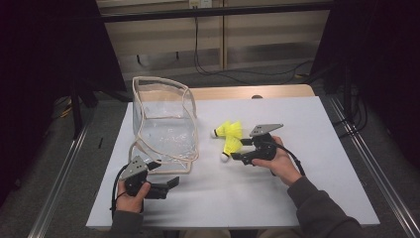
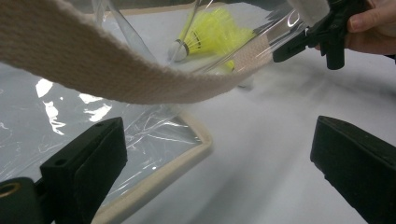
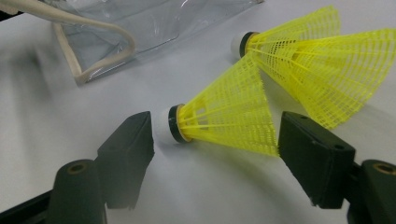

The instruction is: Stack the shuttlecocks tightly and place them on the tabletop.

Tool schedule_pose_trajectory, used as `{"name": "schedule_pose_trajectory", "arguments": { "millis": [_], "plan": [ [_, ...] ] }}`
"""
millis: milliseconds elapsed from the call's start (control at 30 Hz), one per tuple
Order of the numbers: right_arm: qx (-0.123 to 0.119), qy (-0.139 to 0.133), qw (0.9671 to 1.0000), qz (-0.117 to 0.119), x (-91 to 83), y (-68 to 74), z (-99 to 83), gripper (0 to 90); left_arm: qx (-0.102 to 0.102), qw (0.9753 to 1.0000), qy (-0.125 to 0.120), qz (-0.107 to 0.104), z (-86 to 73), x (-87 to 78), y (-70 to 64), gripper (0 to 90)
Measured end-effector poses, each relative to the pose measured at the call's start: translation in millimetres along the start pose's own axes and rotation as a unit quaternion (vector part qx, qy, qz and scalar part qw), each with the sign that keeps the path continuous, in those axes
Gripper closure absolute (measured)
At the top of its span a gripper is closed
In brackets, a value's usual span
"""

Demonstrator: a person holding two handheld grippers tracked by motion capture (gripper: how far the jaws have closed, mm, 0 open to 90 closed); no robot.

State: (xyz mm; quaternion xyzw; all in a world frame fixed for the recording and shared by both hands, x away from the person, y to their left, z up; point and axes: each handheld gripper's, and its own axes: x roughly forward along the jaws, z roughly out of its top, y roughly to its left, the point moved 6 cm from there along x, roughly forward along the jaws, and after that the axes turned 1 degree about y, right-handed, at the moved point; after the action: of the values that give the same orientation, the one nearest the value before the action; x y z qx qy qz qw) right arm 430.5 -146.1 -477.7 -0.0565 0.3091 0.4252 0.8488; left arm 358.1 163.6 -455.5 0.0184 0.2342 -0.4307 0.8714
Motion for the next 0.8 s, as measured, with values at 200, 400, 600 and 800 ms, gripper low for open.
{"name": "schedule_pose_trajectory", "arguments": {
  "millis": [200,400,600,800],
  "plan": [
    [-0.013,0.003,0.9998,0.011,-5.8,4.5,-3.6,38.6,-0.003,1.0000,-0.002,-0.002,0.4,0.0,-0.3,3.8],
    [-0.017,0.001,0.9998,0.005,-5.7,4.3,-3.3,38.0,-0.002,1.0000,-0.002,-0.003,0.4,0.0,-0.6,3.8],
    [-0.018,-0.005,0.9998,-0.004,2.3,-0.9,-0.1,35.9,-0.002,1.0000,-0.001,-0.002,0.2,-0.1,0.0,3.8],
    [-0.036,0.017,0.9992,0.008,10.8,5.8,-2.9,54.3,-0.002,1.0000,0.000,-0.002,0.2,-0.2,0.3,3.8]
  ]
}}
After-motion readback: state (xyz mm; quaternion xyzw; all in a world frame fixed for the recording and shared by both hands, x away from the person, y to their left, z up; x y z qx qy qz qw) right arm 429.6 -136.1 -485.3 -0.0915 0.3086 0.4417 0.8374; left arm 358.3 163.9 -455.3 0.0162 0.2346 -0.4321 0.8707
